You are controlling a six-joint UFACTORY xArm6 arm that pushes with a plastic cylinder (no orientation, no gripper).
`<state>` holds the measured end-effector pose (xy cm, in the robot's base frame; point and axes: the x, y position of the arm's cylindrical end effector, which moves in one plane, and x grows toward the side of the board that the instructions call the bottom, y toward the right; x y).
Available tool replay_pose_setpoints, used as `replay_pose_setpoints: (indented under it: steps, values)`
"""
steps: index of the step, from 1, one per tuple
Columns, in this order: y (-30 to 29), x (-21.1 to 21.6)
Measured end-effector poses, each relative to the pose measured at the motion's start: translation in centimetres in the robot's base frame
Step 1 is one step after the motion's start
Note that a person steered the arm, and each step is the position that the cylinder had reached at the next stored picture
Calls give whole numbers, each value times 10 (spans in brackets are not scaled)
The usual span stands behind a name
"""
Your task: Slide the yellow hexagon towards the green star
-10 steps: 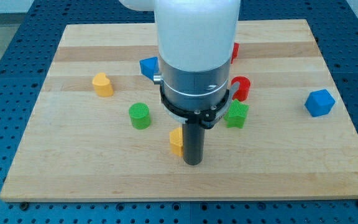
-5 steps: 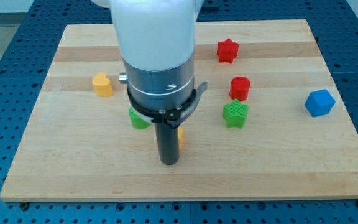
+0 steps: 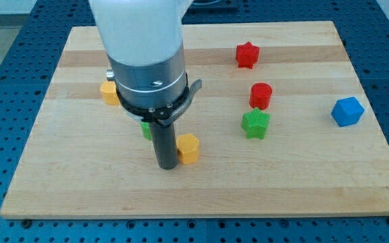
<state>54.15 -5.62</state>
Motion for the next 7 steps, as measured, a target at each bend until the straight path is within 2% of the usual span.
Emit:
replay_pose_setpoints:
  steps: [2,7]
  values:
    - [9,-20]
    - [34,-29]
